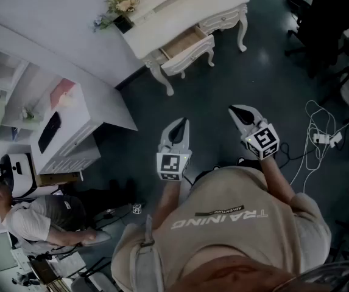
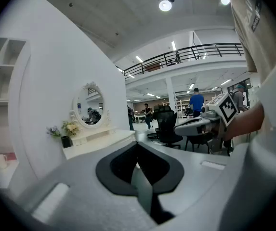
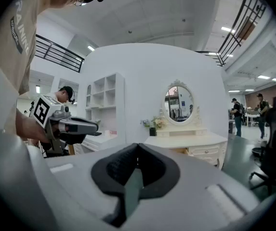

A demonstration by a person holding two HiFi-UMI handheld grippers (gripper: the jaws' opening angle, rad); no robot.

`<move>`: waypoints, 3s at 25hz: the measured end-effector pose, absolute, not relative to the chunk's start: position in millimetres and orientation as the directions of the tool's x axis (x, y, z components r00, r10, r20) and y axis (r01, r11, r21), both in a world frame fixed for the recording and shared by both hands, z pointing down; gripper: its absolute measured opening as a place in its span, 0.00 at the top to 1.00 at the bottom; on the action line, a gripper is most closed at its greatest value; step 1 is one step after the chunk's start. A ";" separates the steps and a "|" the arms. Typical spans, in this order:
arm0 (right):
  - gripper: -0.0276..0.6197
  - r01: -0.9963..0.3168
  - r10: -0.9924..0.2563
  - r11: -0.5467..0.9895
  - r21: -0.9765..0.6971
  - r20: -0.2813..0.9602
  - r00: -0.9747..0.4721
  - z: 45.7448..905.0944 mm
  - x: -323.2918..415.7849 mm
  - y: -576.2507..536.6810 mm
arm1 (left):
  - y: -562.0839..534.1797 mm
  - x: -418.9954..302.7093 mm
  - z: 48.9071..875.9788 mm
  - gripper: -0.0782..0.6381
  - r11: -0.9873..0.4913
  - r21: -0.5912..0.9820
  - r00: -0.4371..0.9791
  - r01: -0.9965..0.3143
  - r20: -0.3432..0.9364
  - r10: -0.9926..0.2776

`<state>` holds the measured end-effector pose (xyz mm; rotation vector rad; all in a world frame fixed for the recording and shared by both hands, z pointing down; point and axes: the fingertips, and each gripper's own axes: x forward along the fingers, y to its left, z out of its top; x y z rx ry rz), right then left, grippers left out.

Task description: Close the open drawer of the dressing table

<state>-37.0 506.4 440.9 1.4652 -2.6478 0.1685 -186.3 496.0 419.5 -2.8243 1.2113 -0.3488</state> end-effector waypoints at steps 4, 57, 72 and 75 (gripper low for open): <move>0.95 -0.845 -0.833 0.534 -0.034 0.150 -0.532 438.2 -38.8 484.8 | 475.2 -192.5 430.3 0.90 -0.685 -0.088 0.662 -0.723 0.197 -0.723; 0.95 -0.773 -0.749 0.629 -0.081 0.203 -0.631 450.6 35.0 79.9 | 83.4 -88.8 475.5 0.90 -0.645 0.116 0.651 -0.755 0.250 -0.717; 0.95 -0.766 -0.719 0.548 -0.336 0.277 -0.637 532.7 2.4 -53.7 | -44.4 -152.0 541.0 0.90 -0.565 0.166 0.584 -0.808 0.354 -0.731; 0.95 -0.746 -0.701 0.574 -0.338 0.267 -0.661 539.9 12.5 -89.3 | -67.5 -141.8 545.0 0.90 -0.539 0.144 0.549 -0.830 0.381 -0.744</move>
